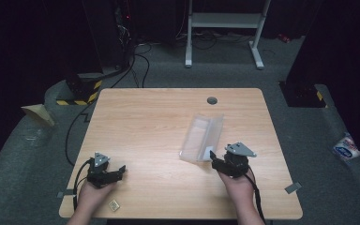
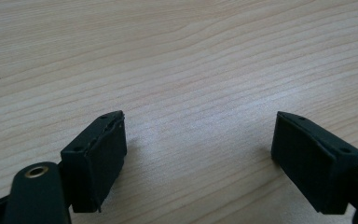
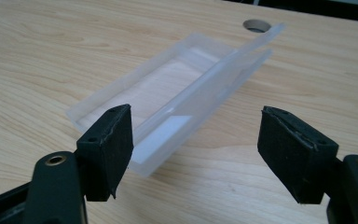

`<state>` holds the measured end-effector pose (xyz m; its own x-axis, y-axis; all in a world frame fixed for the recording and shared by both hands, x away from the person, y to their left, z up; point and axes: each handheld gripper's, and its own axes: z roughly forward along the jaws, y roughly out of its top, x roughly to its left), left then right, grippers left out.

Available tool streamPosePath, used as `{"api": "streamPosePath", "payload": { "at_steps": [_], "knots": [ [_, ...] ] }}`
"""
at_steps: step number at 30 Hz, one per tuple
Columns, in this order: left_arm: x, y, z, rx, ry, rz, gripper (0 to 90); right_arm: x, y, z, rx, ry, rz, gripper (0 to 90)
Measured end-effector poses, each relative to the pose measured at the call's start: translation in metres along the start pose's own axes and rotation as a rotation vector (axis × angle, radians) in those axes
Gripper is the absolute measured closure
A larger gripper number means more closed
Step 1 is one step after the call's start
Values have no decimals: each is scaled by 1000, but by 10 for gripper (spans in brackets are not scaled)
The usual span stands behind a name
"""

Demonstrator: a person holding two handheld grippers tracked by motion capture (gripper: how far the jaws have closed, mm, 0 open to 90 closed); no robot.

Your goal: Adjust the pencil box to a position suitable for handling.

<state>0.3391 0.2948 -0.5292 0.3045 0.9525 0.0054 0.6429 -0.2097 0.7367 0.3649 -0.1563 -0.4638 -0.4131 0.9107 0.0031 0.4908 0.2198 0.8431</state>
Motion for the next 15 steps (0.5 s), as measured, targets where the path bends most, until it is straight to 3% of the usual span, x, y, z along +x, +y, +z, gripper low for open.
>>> {"api": "streamPosePath", "payload": {
  "at_steps": [4,9,15],
  "knots": [
    [0,0,0,-1,-2,2,180,14,-4,14,26,10,-15,253],
    [0,0,0,0,-4,1,180,18,-7,23,64,12,2,257],
    [0,0,0,1,-6,3,179,17,-11,22,64,5,18,275]
  ]
}}
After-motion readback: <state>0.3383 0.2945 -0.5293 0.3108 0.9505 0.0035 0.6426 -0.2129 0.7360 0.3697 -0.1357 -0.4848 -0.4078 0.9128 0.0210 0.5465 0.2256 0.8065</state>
